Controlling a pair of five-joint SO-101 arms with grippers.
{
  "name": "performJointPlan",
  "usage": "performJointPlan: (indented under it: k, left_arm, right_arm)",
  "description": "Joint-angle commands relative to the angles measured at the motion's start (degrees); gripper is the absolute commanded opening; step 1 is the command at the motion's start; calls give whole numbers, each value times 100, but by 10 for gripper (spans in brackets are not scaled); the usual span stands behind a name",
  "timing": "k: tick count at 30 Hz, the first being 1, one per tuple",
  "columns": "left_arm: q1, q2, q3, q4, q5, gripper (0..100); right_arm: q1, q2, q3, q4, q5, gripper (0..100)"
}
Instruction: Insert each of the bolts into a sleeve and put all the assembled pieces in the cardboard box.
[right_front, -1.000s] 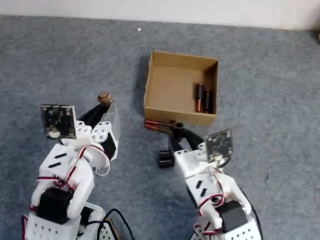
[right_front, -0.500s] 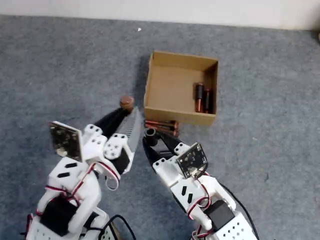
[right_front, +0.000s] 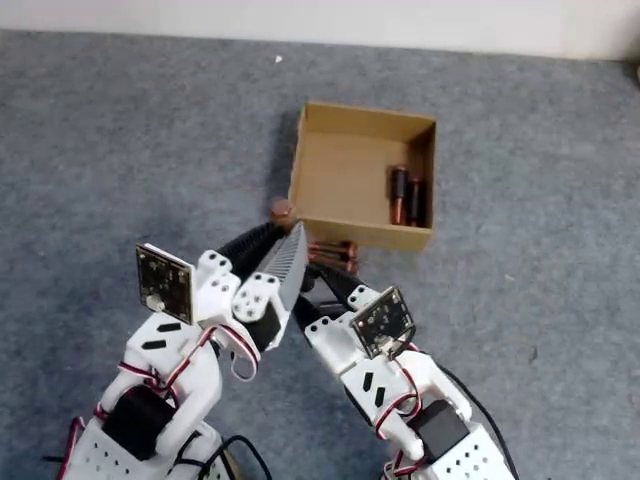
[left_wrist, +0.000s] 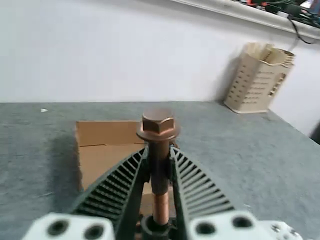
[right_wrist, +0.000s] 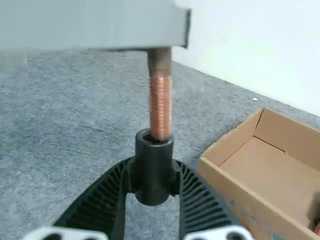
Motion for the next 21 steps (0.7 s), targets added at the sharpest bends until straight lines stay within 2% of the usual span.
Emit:
performJointPlan:
  k: [1,5,16,20,21]
  left_arm:
    - [224,-57,22,-193,53,5]
    - [198,-57,233,-193,53,5]
    - [198,-57,356,-176,53,5]
    - [198,-57,470,53,0,5]
    - [215,-57,470,211,-202,5]
  right_arm:
    - [84,-84,136,-215,44,5]
    - [286,-84,136,-215,44,5]
    - [286,-92,119,-215,44,5]
    - [286,-92,127,-215,44,5]
    - [286,-92,127,-215,44,5]
